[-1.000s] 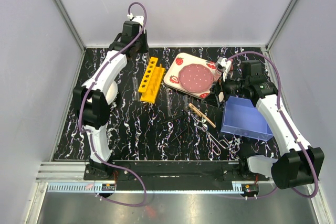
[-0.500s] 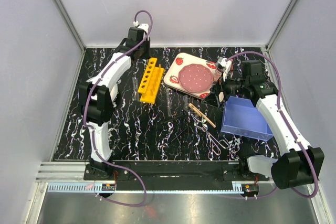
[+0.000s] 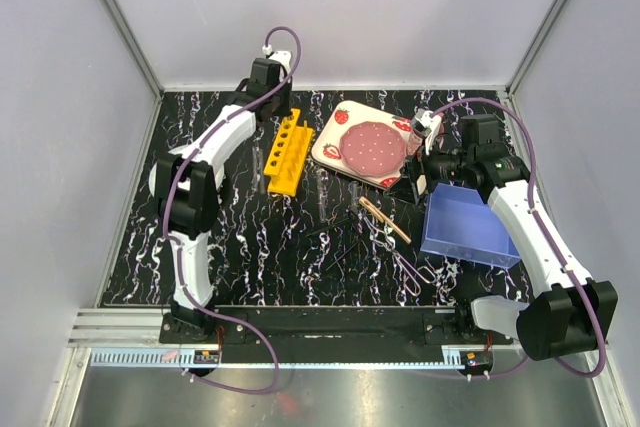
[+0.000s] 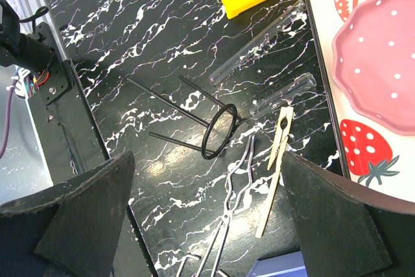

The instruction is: Organize the chemistry lab equipment

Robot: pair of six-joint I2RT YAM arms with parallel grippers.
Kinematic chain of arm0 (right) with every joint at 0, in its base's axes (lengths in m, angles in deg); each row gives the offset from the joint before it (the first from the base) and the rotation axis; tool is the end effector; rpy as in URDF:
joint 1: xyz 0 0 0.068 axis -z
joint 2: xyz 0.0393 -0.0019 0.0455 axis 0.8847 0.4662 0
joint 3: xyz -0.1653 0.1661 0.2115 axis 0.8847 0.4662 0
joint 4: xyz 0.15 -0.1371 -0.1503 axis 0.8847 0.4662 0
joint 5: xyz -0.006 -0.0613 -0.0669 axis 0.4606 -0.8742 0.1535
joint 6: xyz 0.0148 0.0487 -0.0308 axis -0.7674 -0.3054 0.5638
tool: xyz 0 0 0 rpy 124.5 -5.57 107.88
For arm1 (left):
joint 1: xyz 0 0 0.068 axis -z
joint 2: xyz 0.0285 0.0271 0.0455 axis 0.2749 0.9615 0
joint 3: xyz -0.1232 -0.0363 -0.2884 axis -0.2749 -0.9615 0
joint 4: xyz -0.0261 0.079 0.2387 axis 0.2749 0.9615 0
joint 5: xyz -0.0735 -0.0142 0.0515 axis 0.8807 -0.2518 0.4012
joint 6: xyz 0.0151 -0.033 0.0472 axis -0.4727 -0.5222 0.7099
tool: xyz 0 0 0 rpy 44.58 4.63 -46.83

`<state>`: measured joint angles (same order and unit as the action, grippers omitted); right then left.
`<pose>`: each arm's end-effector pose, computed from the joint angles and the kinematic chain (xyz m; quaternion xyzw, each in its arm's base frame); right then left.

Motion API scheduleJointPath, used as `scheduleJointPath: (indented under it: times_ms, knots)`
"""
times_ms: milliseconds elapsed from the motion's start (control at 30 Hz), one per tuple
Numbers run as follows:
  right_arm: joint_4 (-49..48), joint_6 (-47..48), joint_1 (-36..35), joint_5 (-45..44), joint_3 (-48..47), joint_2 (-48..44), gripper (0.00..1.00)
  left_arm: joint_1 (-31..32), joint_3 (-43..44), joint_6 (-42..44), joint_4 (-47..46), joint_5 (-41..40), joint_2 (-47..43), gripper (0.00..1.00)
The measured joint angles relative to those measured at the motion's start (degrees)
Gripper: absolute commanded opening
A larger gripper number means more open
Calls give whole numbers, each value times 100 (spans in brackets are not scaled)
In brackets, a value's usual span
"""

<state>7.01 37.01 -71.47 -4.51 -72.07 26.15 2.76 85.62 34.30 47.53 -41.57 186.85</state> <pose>0.2200 0.0700 0.3666 -0.3734 0.7573 0.3572 0.3993 0.4755 -0.1592 0.3187 0.0810 0.8836 -0.0846 0.4533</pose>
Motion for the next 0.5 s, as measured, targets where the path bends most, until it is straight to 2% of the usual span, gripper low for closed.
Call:
scheduleJointPath:
  times_ms: [500]
  knots:
    - [-15, 0, 2, 2, 0, 0, 100, 120, -435, 155, -483, -262, -146, 18]
